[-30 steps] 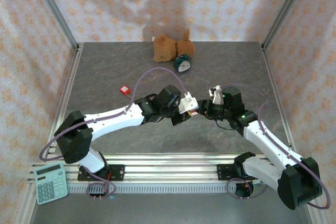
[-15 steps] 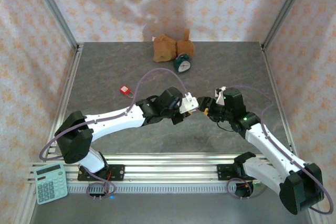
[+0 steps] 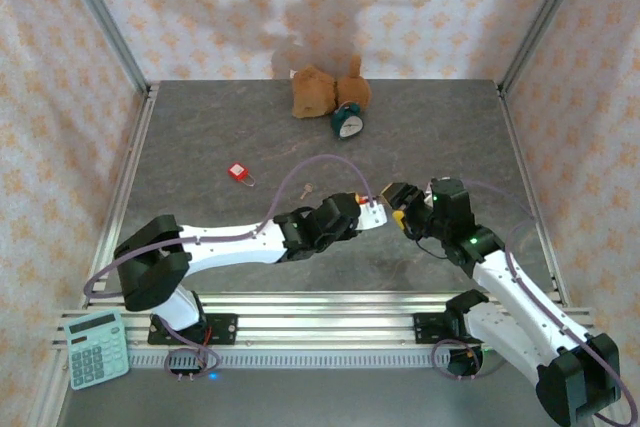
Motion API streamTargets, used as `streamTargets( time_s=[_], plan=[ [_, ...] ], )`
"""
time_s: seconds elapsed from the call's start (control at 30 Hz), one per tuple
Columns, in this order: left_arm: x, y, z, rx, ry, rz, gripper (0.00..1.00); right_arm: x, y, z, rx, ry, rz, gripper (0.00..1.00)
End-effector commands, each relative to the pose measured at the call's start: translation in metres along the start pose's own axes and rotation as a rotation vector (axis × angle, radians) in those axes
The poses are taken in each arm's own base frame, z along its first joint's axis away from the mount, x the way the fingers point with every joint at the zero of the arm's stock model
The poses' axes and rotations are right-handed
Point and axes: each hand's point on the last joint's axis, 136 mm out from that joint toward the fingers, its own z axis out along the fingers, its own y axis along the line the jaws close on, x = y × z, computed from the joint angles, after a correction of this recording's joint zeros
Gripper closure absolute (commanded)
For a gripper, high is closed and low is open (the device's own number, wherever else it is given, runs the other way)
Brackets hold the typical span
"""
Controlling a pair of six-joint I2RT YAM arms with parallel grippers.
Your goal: Unlock with the key
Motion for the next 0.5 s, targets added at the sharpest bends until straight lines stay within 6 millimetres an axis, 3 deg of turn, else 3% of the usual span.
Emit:
streamTargets(
  time_s=[0.0,0.47],
  plan=[
    [-0.005,0.009,0.005,-0.113,0.012,0.07,0.91,-0.001,0.006,-0.001,-0.041,-0.009,0.071,0.28],
    [-0.019,-0.009,0.017,-0.118,-0.007,0.132,0.9,0.004,-0.002,0.011,-0.033,0.032,0.166,0.32]
  ],
)
